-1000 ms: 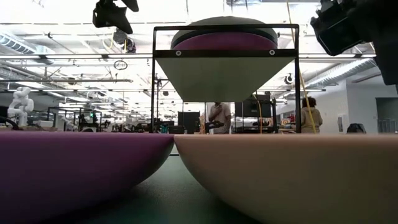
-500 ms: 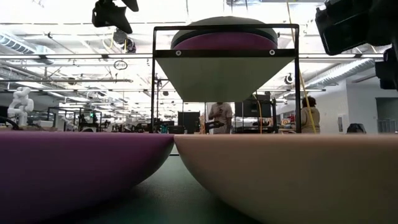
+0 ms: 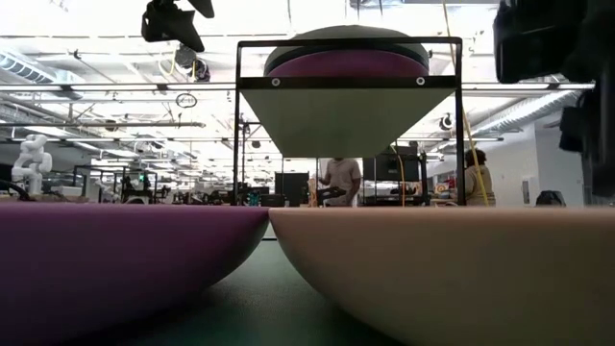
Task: Place and stack plates onto a shelf
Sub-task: Stack the pink plate on top of the black plate
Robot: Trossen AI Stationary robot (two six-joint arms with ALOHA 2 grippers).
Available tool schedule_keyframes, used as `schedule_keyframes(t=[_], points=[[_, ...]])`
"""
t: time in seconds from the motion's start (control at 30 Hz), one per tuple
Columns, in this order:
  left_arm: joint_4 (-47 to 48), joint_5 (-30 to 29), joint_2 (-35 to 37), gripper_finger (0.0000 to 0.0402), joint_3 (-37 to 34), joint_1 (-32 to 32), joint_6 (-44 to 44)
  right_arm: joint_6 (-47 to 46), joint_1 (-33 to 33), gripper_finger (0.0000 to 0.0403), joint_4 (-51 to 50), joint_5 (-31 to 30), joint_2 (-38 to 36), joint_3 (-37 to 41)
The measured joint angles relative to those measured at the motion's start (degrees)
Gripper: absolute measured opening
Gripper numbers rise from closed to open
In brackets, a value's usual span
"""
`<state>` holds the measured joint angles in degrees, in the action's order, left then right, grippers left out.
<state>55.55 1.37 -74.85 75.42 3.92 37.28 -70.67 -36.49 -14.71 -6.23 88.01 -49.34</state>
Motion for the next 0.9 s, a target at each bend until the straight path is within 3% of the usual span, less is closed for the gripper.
schedule_keyframes(t=[0.2, 0.67, 0.9], points=[[0.00, -0.05, 0.00, 0.0250, 0.00, 0.06, 0.81, -0.04, -0.02, 0.0148, 10.56, 0.46, 0.00, 4.83], [-0.01, -1.46, 0.00, 0.0250, 0.00, 0.68, 1.83, 3.40, -0.02, 0.0059, 10.88, 0.49, 0.00, 6.92], [-0.02, -1.49, 0.00, 0.0250, 0.00, 0.68, 2.30, 2.41, -0.02, 0.0078, 11.18, 0.56, 0.00, 6.94]])
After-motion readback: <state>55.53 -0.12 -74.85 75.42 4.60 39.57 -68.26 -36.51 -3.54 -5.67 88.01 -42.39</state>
